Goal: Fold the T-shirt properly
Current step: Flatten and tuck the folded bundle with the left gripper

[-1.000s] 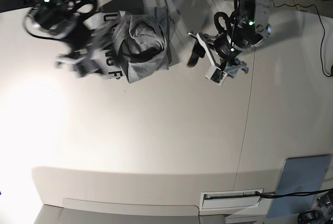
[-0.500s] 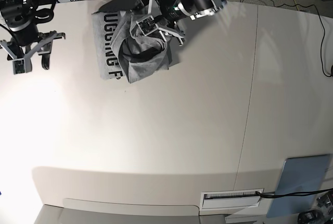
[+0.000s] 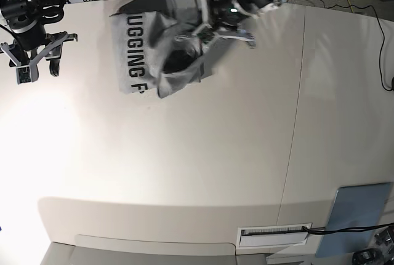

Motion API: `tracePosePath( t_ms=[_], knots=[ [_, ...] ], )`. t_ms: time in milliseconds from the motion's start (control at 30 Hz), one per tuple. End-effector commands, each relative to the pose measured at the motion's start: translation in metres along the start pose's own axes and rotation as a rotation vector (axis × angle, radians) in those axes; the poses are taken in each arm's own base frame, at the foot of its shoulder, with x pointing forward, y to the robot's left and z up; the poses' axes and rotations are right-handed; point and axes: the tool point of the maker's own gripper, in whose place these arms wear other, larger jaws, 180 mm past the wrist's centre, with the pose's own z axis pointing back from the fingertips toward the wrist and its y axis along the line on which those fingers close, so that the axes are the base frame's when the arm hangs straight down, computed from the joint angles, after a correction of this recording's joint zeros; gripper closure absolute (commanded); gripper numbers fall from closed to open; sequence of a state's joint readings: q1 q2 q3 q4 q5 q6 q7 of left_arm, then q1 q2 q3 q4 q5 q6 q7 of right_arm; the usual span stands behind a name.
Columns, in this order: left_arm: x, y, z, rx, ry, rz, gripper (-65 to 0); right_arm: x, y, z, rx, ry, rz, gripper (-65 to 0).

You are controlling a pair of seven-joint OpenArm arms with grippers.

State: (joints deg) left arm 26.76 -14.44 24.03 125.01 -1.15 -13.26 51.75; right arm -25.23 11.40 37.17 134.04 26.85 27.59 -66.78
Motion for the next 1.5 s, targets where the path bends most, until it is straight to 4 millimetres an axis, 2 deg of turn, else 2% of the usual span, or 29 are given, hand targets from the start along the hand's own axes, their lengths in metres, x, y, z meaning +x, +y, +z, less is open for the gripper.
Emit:
tracePosePath(
  t_ms=[0, 67, 167, 200, 300, 400, 467, 600, 733, 833, 933, 1067, 1200, 1300, 1367, 1467],
  knots=[
    [-0.004, 0.007, 0.006, 0.022, 0.013, 0.004, 0.0, 0.010, -0.003, 0.004, -0.010, -0.041, 0.014, -28.9],
    [-0.021, 0.021, 0.012, 0.057, 0.057, 0.015, 0.0, 0.011, -0.001, 0.004, -0.003, -0.045, 0.012, -28.9],
    [-0.043, 0.025, 0.021, 0.038, 0.105, 0.024, -0.8, 0.011, -0.001, 0.003, 0.000, -0.046, 0.015, -28.9],
    [-0.048, 0.026, 0.023, 0.029, 0.114, 0.023, -3.7, 0.011, -0.001, 0.004, 0.000, -0.045, 0.015, -28.9],
    [-0.049, 0.033, 0.026, 0.031, 0.113, 0.012, -21.5, 0.011, -0.001, 0.003, 0.000, -0.045, 0.015, -28.9],
    [-0.040, 0.058, 0.027, 0.095, 0.089, 0.012, -40.7, 0.011, -0.001, 0.003, 0.000, -0.045, 0.015, -28.9],
    [-0.032, 0.077, 0.030, 0.144, 0.066, 0.009, -44.9, 0.011, -0.001, 0.003, 0.000, -0.045, 0.015, -28.9],
    [0.003, 0.097, 0.033, 0.137, -0.073, 0.068, -44.9, 0.013, 0.003, 0.004, 0.019, -0.056, 0.006, -28.9],
    [0.035, 0.097, 0.035, 0.076, -0.189, 0.081, -44.9, 0.015, 0.007, 0.004, 0.042, -0.069, -0.005, -28.9],
    [0.045, 0.102, 0.036, 0.079, -0.213, 0.060, -44.8, 0.015, 0.007, 0.004, 0.041, -0.070, -0.004, -28.9],
    [0.040, 0.105, 0.035, 0.081, -0.162, 0.046, -44.8, 0.011, 0.006, 0.005, 0.037, -0.061, 0.001, -28.9],
    [0.024, 0.095, 0.032, 0.036, -0.078, 0.007, -44.1, 0.006, 0.004, 0.005, 0.020, -0.042, 0.013, -28.9],
    [0.013, 0.062, 0.033, -0.117, -0.058, -0.055, -39.4, 0.007, 0.004, 0.005, 0.019, -0.047, 0.013, -28.9],
    [0.015, 0.042, 0.037, -0.212, -0.101, -0.038, -38.3, 0.008, 0.004, 0.005, 0.019, -0.050, 0.013, -28.9],
    [0.024, 0.042, 0.037, -0.207, -0.147, -0.009, -38.3, 0.008, 0.004, 0.005, 0.019, -0.050, 0.013, -28.9],
    [0.036, 0.063, 0.036, -0.105, -0.208, 0.062, -38.3, 0.008, 0.004, 0.005, 0.019, -0.048, 0.013, -28.9]
  ],
)
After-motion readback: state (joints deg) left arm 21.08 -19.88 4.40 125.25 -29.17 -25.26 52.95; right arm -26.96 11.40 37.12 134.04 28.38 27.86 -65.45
